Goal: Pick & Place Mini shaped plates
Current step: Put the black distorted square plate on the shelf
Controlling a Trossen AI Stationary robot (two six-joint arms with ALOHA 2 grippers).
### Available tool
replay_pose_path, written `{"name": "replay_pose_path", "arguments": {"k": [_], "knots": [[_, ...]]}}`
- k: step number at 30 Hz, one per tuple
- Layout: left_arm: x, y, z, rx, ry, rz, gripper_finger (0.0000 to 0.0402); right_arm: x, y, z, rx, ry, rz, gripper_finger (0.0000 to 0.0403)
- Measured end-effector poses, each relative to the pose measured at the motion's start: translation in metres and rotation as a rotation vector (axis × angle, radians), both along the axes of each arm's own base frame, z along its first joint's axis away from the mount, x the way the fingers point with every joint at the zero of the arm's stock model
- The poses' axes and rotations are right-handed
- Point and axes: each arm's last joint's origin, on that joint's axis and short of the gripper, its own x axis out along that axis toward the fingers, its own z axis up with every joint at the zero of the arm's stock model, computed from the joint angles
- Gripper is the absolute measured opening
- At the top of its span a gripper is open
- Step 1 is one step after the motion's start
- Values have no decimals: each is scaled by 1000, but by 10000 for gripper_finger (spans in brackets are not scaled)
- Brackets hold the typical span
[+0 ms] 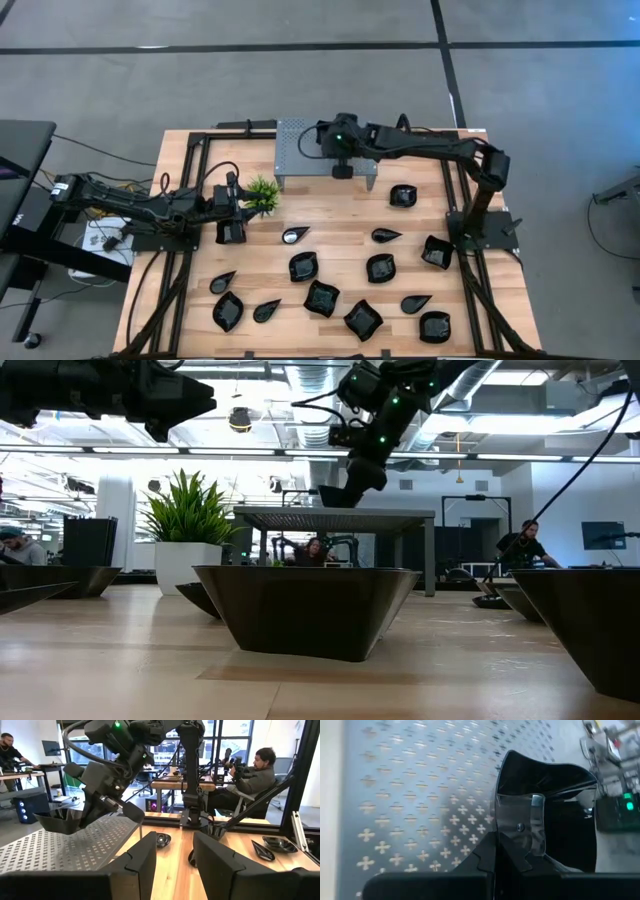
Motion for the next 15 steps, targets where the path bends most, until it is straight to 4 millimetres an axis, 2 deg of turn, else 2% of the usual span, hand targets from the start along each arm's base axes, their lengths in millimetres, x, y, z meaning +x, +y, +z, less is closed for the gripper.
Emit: {"name": "replay_pose_path", "arguments": {"k": [4,12,15], "knots": [[0,0,0,0,0,0,131,2,5,-1,34,5,93,6],[0,0,0,0,-1,0,131,0,5,-2,40,24,92,7],[0,0,0,0,-1,0,131,0,6,-2,47,24,88,19]]}}
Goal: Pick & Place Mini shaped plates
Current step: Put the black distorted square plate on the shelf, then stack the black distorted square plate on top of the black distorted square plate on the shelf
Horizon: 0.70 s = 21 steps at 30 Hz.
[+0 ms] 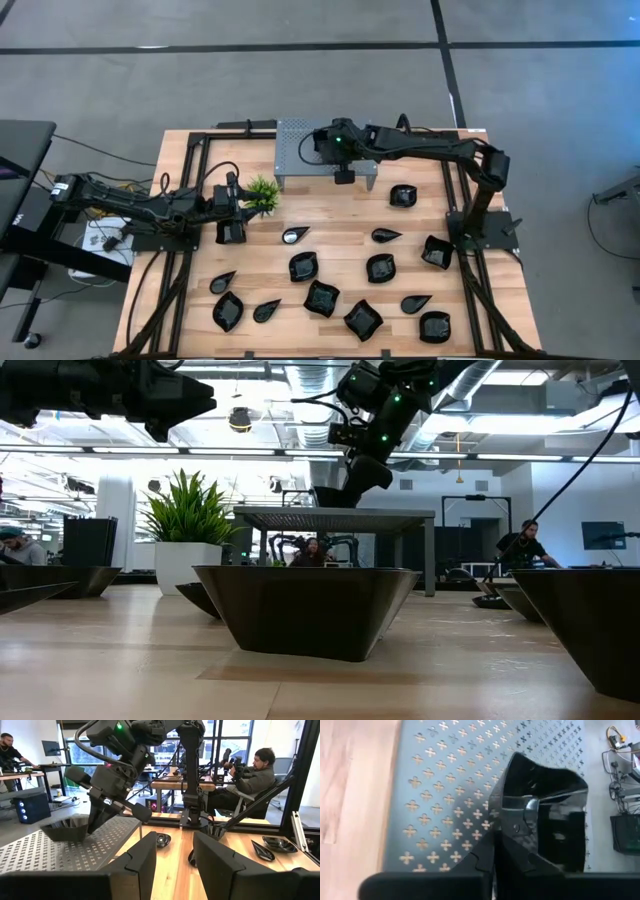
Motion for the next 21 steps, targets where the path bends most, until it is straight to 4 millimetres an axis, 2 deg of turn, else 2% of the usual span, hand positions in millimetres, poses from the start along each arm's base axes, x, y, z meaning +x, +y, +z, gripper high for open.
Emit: {"name": "replay_pose_path", "arguments": {"k": [6,9,11,13,16,21], "knots": [[0,0,0,0,0,0,131,1,4,0,-6,-1,-1,68],[0,0,0,0,0,-3,131,3,11,3,-82,26,-42,85],[0,-1,0,2,-1,-25,131,3,21,12,-168,59,-84,92],[0,-2,0,4,-6,-53,131,3,33,29,-247,72,-113,95],[0,-3,4,2,-41,-91,131,-6,56,59,-273,69,-101,97],[1,-12,17,-6,-82,-142,131,-46,98,113,-139,-80,-67,97]]}}
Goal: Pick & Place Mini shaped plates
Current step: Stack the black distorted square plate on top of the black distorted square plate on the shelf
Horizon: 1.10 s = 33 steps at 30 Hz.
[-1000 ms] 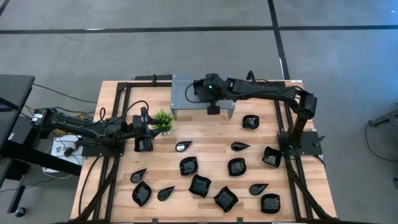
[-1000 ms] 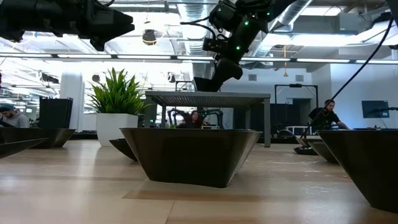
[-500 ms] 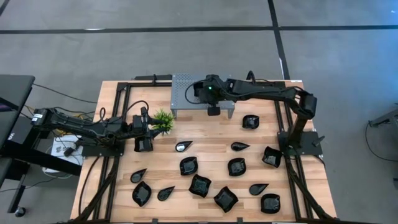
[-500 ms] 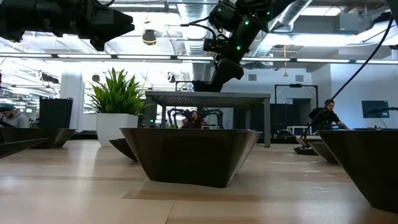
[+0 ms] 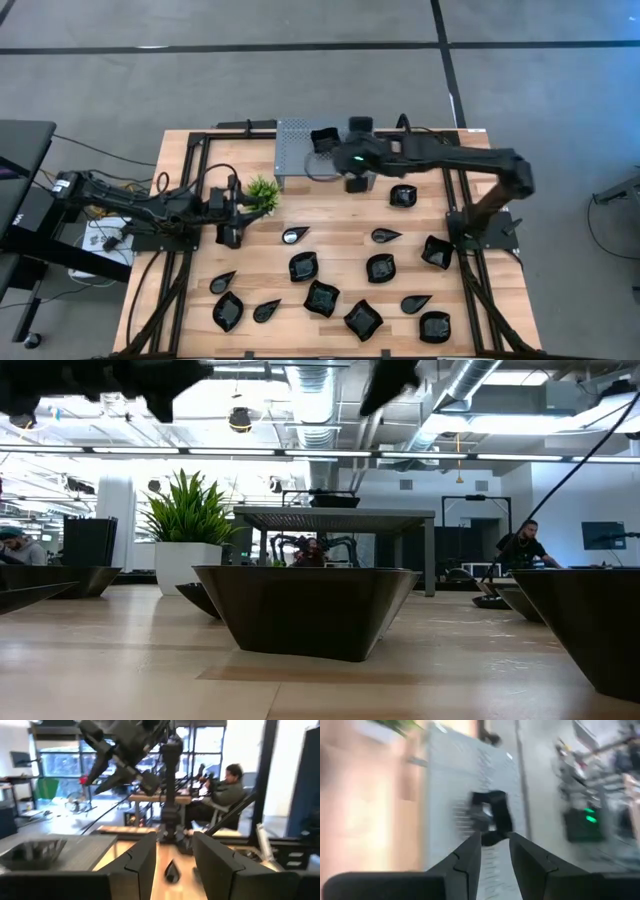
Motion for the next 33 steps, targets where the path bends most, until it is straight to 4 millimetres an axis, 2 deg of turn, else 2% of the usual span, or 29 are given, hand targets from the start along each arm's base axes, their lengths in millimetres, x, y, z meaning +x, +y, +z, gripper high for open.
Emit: {"name": "replay_pose_path", "arguments": {"k": [3,5,8,10,13,17,19,24,28,33], "knots": [[6,-10,9,-10,9,-54,131,-34,18,19,210,-89,59,98],[14,-21,12,11,87,-101,131,-56,25,20,363,-142,144,98],[30,-38,5,85,332,-135,131,-73,33,-1,492,-256,347,98],[38,-49,6,139,479,-143,131,-79,36,-28,529,-334,455,98],[44,-60,12,119,722,-138,131,-87,38,-65,544,-454,489,98],[32,-61,13,-80,1055,-2,131,-95,36,-105,547,-509,476,98],[19,-58,6,-172,1207,81,131,-97,35,-114,544,-512,472,98],[-8,-46,-22,-241,1435,256,131,-100,30,-109,555,-562,424,98],[-14,-43,-47,-262,1467,277,131,-102,28,-108,531,-564,426,98],[-23,-38,-66,-261,1507,327,131,-102,28,-108,529,-563,428,98]]}}
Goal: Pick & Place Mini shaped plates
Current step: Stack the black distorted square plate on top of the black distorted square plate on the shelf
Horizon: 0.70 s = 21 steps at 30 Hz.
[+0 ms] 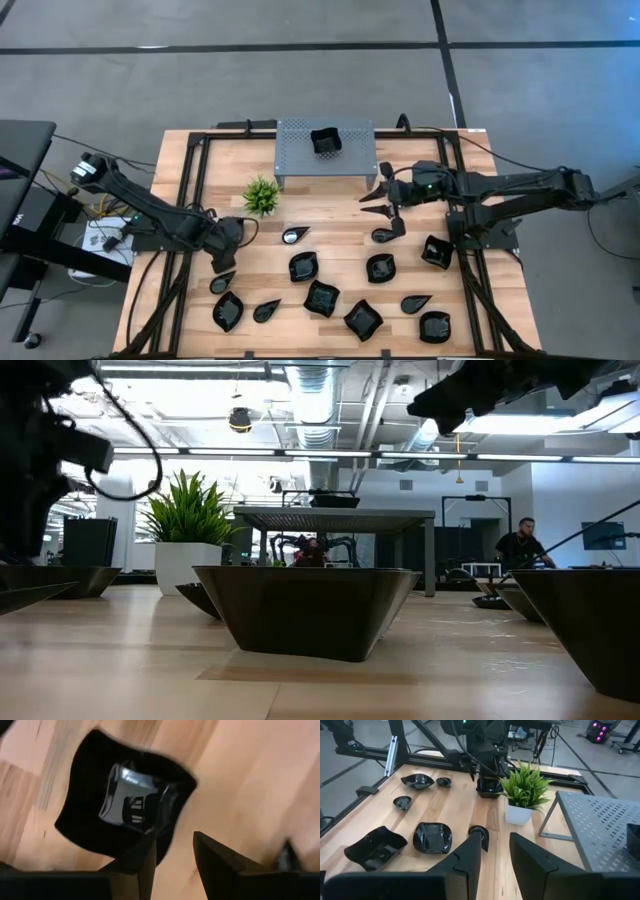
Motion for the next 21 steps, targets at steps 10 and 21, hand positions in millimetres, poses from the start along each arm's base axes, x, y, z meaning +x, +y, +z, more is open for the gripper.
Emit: {"name": "replay_pose_path", "arguments": {"k": [10,21], "knots": [[-6,4,-21,22,-11,1,127,0,0,0,-1,0,0,98],[8,-4,-16,-74,-142,7,9,0,0,0,0,0,0,98]]}}
